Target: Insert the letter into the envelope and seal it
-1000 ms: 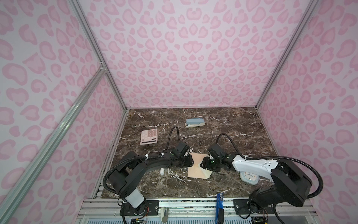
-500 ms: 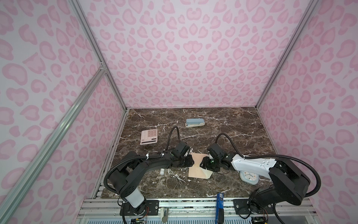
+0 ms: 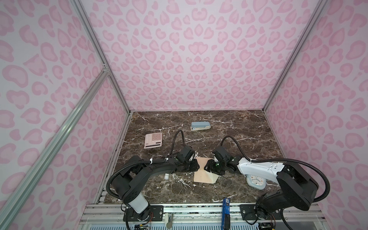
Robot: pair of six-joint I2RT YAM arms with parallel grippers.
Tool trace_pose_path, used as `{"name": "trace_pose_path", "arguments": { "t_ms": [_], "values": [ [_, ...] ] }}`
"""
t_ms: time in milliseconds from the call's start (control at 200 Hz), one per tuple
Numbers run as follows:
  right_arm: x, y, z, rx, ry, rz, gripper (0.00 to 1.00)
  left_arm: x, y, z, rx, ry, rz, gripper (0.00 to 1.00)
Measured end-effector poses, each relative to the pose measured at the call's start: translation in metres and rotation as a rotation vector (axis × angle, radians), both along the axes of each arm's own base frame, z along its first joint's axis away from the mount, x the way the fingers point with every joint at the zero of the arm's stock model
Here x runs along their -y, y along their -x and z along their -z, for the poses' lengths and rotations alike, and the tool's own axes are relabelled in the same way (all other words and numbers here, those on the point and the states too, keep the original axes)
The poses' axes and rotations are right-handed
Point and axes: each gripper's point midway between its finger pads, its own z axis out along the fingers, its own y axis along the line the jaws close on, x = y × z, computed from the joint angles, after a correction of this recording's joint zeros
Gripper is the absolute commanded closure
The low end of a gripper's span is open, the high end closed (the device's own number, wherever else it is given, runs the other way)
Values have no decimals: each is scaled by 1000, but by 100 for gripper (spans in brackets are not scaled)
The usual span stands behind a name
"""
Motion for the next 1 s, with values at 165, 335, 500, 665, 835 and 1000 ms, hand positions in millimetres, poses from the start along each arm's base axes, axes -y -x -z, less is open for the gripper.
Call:
{"name": "trace_pose_path", "arguments": {
  "t_ms": [165, 335, 500, 665, 835, 1000],
  "values": [
    [7, 2, 3, -1, 38, 0, 42, 0, 0, 0, 0, 1, 0, 62],
    [10, 4, 10, -16, 63, -7, 41, 0, 0, 0, 0, 1, 0, 62],
    [7, 5, 13, -20, 68, -16, 41, 0, 0, 0, 2, 3, 0, 62],
    [3, 3, 13, -15, 59, -22, 41, 0, 0, 0, 5, 7, 0, 61],
    [-1, 3, 12, -13, 47, -28, 42, 0, 0, 0, 7, 9, 0, 62],
    [-3, 5, 9, -22, 47, -36, 42, 0, 0, 0, 8, 10, 0, 62]
  ]
}}
